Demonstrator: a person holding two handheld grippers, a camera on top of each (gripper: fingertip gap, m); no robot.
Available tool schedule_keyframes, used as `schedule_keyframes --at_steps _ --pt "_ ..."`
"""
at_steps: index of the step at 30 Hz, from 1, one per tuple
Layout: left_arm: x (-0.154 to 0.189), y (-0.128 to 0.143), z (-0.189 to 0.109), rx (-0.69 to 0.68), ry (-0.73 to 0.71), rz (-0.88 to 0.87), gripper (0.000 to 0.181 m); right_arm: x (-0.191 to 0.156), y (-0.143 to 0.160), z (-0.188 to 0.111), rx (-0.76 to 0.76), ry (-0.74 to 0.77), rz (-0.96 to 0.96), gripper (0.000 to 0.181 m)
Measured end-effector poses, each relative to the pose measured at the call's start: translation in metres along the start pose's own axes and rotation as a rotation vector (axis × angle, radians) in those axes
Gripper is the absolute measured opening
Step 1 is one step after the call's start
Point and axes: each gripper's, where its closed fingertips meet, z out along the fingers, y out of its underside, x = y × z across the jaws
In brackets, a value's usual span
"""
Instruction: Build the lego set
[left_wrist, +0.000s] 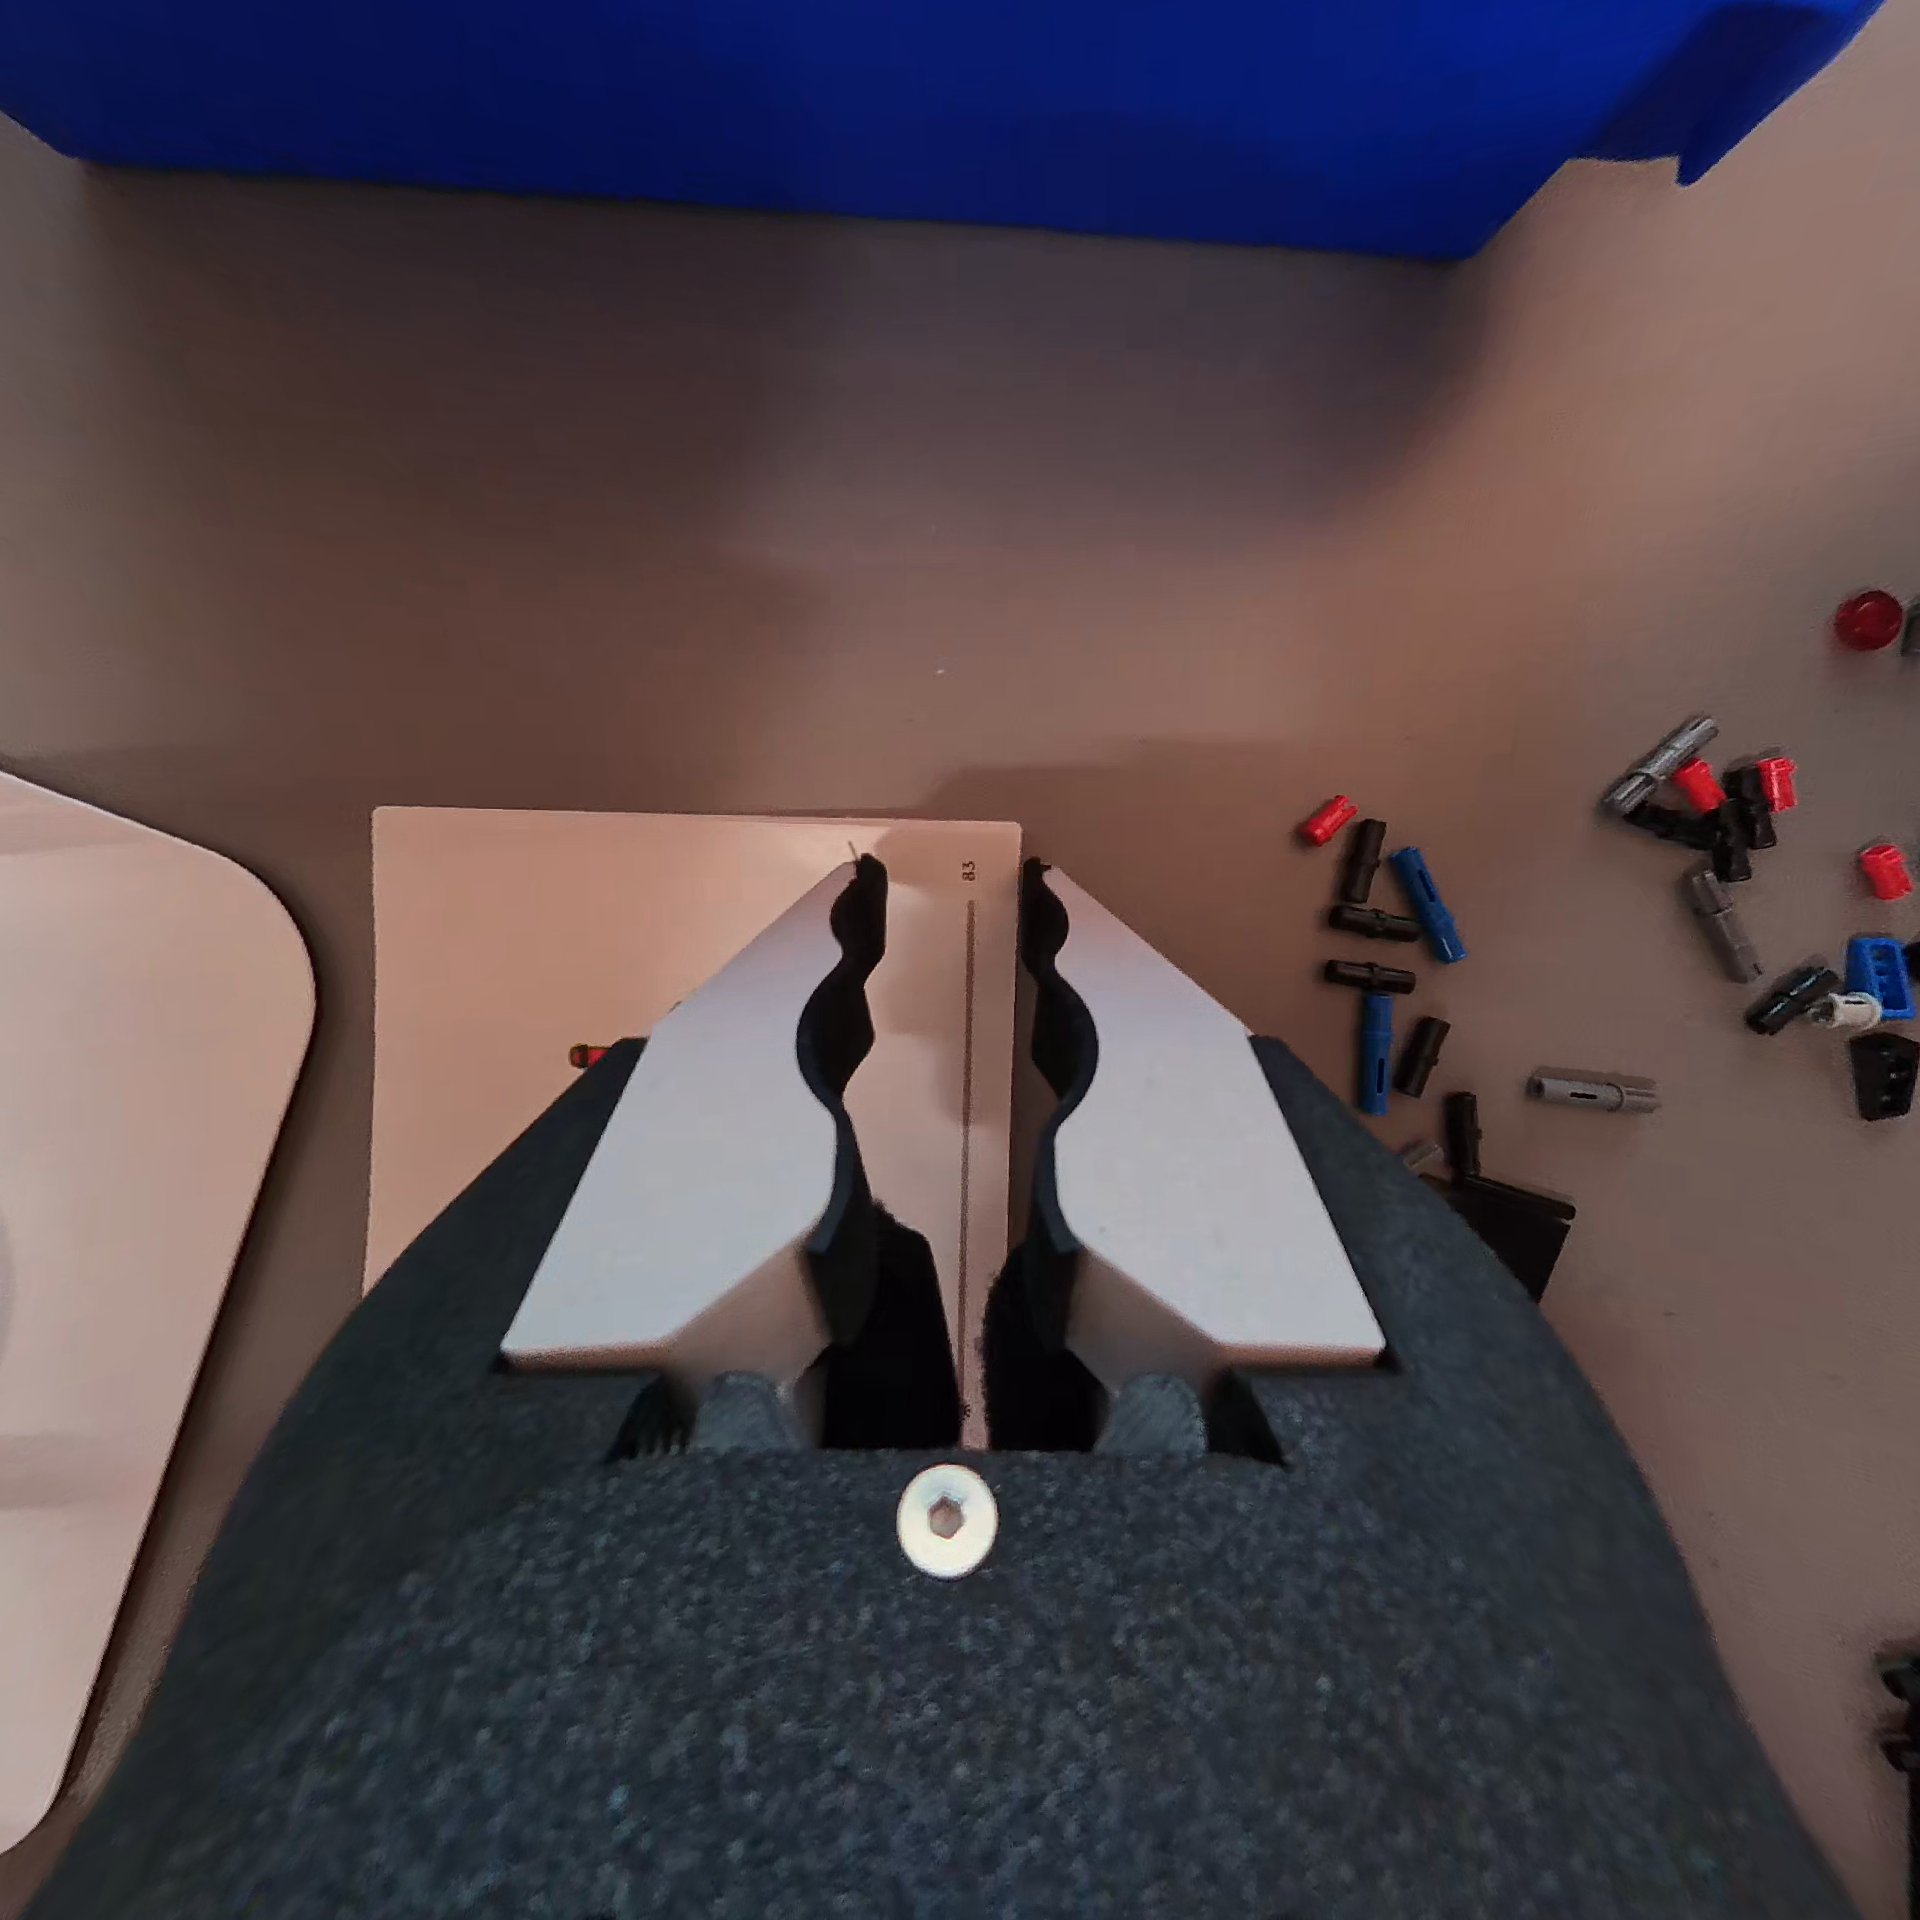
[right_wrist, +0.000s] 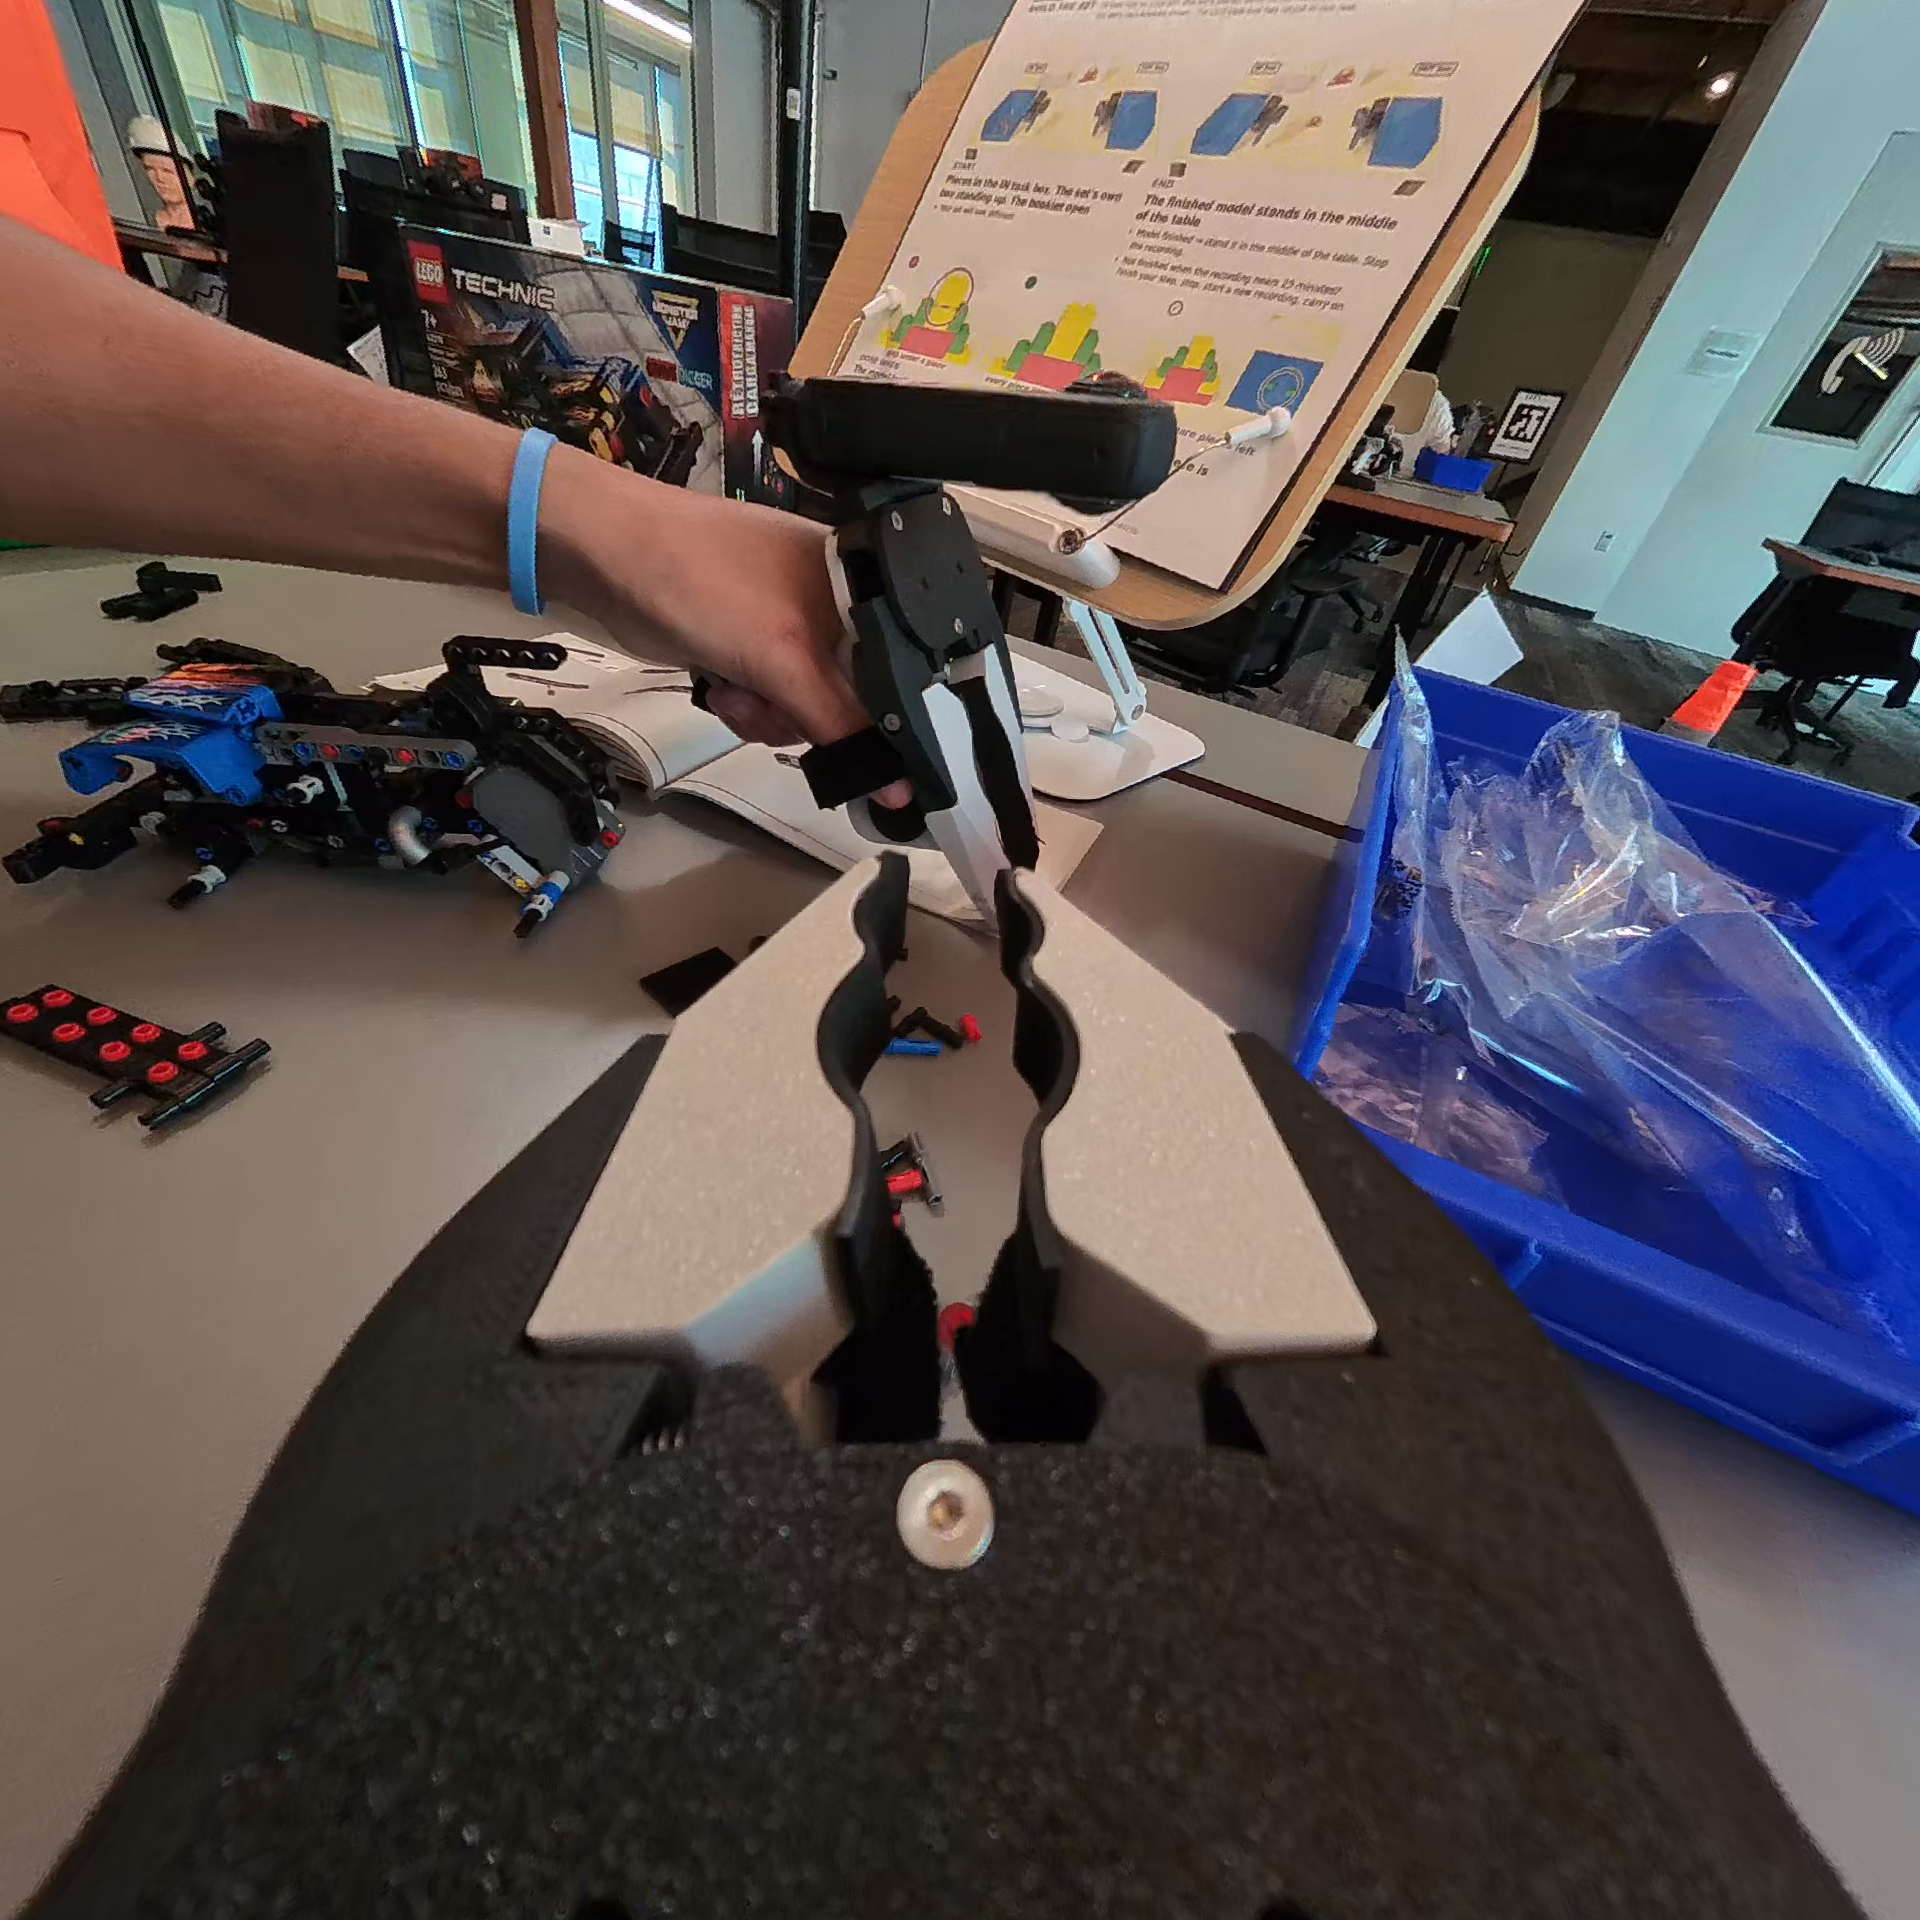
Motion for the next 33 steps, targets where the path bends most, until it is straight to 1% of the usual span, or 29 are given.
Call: schedule_keyframes --at_steps 4,9,14,18,22,25,27,28,33 --pt "0.0021 -0.0028 -0.0016 0.017 0.024 -0.018 0.024 -0.0011 0.0014 0.0007 -0.006 -0.006 -0.003 0.016" --pt "-0.0031 -0.0003 -0.0016 0.011 0.001 -0.018 0.022 -0.0018 0.002 0.0009 -0.009 -0.01 -0.005 0.016" --pt "0.0036 -0.0028 -0.0015 0.023 0.039 -0.022 0.024 -0.002 0.0037 0.0014 -0.019 -0.008 -0.014 0.015" --pt "0.0003 -0.002 -0.0011 0.012 0.005 0.004 0.023 -0.0019 0.0039 0.0013 -0.019 -0.009 -0.012 0.015" --pt "-0.0028 -0.0021 -0.0033 0.016 0.003 -0.007 0.023 -0.0016 0.0041 0.0012 -0.019 -0.009 -0.01 0.014" --pt "-0.0053 -0.0001 -0.003 0.012 -0.006 -0.011 0.017 -0.0015 0.0044 0.0013 -0.021 -0.006 -0.015 0.014" --pt "-0.0048 0.0011 -0.0026 0.01 -0.01 0.001 0.004 -0.0014 0.0051 0.0015 -0.024 -0.006 -0.016 0.014" --pt "-0.0045 0.0012 -0.0024 0.01 -0.014 0.007 0.0 -0.0012 0.0054 0.0015 -0.026 -0.005 -0.017 0.014" --pt "-0.0013 0.0046 0.0032 -0.008 0.009 0.0 0.0 -0.0012 0.0061 0.0017 -0.029 -0.003 -0.021 0.014"
